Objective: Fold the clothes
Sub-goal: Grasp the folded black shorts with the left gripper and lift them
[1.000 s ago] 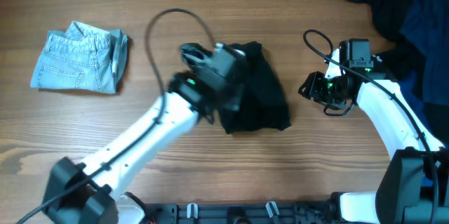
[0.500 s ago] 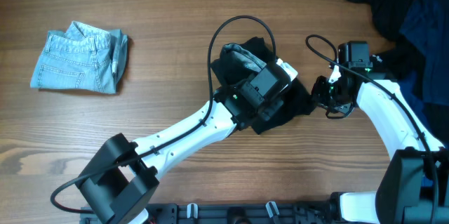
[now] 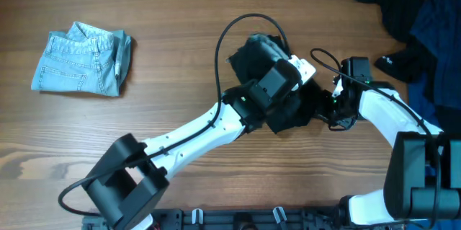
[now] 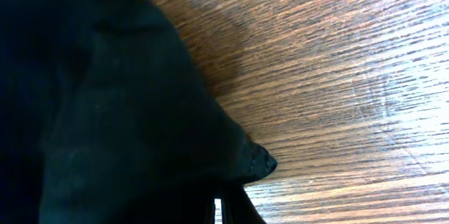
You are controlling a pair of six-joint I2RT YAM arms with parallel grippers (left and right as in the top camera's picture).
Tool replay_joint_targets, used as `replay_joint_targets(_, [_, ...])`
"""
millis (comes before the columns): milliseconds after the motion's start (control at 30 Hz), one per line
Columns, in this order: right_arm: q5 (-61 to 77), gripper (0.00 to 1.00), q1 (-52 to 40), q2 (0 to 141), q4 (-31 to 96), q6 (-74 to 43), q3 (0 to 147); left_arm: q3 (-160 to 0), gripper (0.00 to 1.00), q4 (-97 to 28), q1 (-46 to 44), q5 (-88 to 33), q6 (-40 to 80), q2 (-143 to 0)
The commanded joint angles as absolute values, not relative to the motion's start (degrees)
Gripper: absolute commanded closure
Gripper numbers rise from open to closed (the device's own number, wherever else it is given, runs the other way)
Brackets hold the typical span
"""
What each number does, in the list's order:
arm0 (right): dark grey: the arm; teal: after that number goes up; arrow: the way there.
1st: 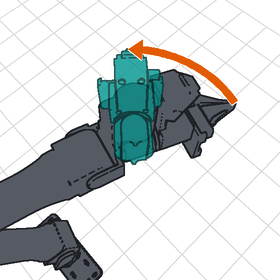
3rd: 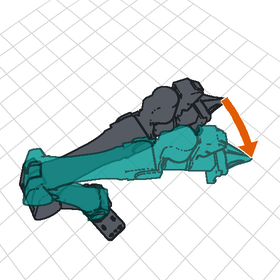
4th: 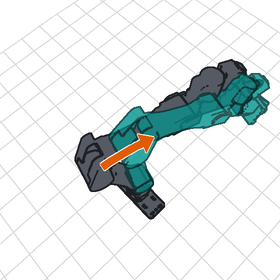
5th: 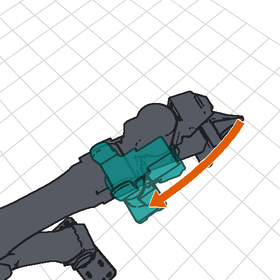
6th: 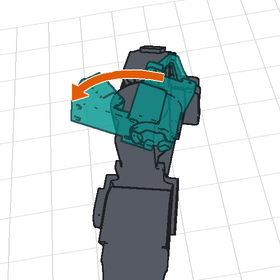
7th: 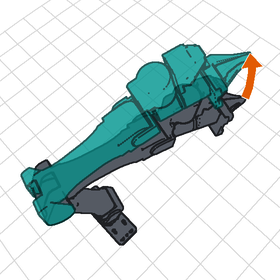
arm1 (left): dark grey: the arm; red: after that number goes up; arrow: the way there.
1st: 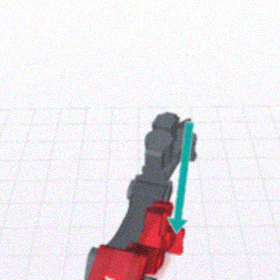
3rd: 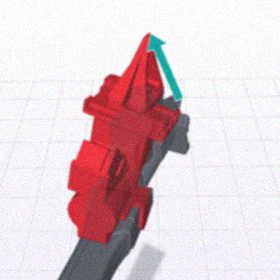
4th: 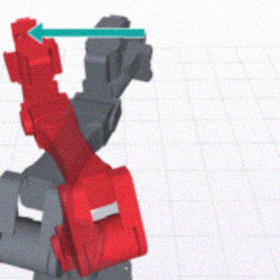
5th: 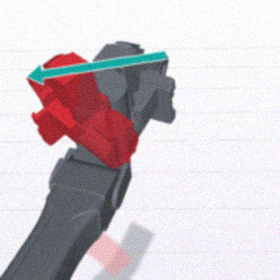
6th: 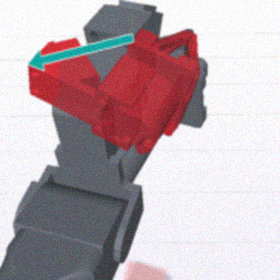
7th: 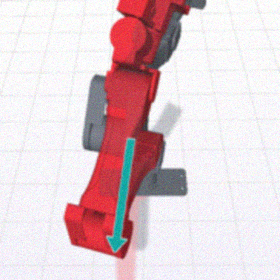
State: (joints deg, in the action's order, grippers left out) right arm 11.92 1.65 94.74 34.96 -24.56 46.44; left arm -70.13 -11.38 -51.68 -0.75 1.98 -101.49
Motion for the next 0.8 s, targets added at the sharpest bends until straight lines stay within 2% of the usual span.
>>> replay_joint_targets(0, [13.39, 0.96, 0.99, 98.04, 34.09, -25.5, 42.72, -71.0, 0.96, -7.51, -51.86, -5.74, 7.77, -106.48])
replay_joint_targets(133, [13.39, 0.96, 0.99, 98.04, 34.06, -25.47, 42.68, -71.0, 0.96, -3.84, -51.86, -7.31, 11.07, -112.4])
replay_joint_targets(167, [13.39, 0.95, 0.99, 98.04, 34.09, -25.47, 42.68, -71.0, 0.92, -3.22, -51.86, -8.34, 11.22, -113.62])
replay_joint_targets(200, [13.39, 0.95, 0.99, 98.04, 34.13, -25.47, 42.68, -71.0, 0.84, -3.16, -51.86, -8.34, 11.4, -114.21])
replay_joint_targets(300, [13.39, 0.94, 0.99, 98.04, 34.54, -25.5, 42.68, -71.0, 0.42, -3.18, -51.86, -8.34, 11.4, -114.67])
replay_joint_targets(333, [13.39, 0.92, 0.99, 98.04, 34.57, -25.5, 42.68, -71.0, 0.36, -3.29, -51.86, -8.34, 11.4, -114.67])
replay_joint_targets(433, [13.39, 0.91, 0.99, 98.04, 35.35, -25.45, 42.68, -71.22, 0.3, -4.21, -51.86, -8.34, 11.38, -114.15])
replay_joint_targets(700, [15.57, 0.9, 0.99, 98.04, 36.07, -25.26, 42.72, -73.54, 0.25, -11.73, -51.57, -6.35, 10.74, -106.41])
replay_joint_targets(767, [17.04, 0.85, 1.02, 97.84, 36.23, -23.99, 42.98, -73.54, 0.23, -12.88, -50.81, -6.35, 10.74, -103.85])
